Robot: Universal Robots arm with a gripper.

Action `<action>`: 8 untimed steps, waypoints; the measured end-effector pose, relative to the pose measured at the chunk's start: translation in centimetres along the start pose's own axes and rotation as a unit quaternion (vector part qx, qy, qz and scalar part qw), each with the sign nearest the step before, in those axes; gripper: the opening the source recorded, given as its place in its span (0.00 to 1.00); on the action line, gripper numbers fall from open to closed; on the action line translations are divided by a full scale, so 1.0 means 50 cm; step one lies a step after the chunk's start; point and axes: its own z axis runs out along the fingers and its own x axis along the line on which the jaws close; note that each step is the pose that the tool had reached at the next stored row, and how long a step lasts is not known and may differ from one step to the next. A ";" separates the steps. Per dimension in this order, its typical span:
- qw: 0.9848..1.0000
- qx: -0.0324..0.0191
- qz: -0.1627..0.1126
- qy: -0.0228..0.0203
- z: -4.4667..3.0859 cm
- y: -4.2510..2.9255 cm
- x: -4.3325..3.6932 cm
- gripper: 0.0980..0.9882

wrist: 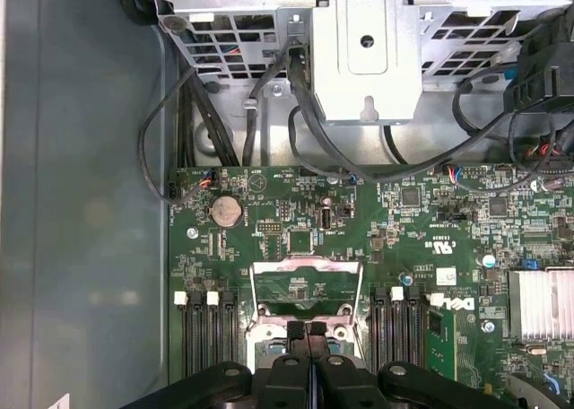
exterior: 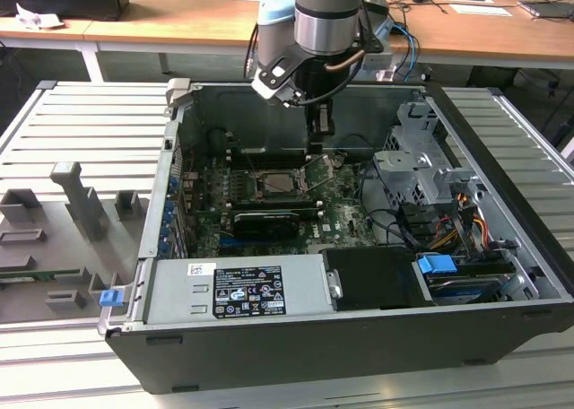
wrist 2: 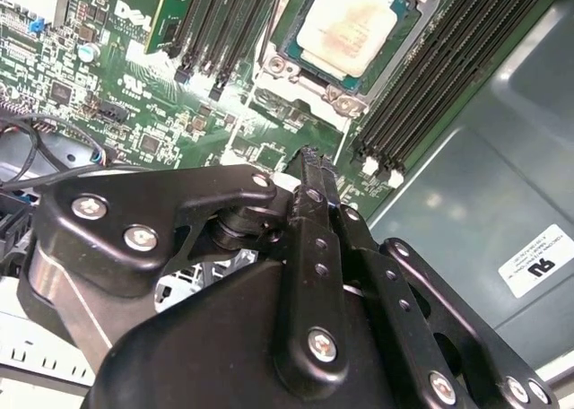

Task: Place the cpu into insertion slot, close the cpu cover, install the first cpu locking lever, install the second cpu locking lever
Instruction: 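Close the cpu cover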

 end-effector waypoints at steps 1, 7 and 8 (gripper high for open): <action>1.000 0.000 0.000 0.000 0.000 0.001 0.000 0.01; 1.000 0.000 0.000 0.000 0.000 0.007 0.000 0.01; 1.000 0.000 0.000 0.000 0.000 0.007 0.000 0.01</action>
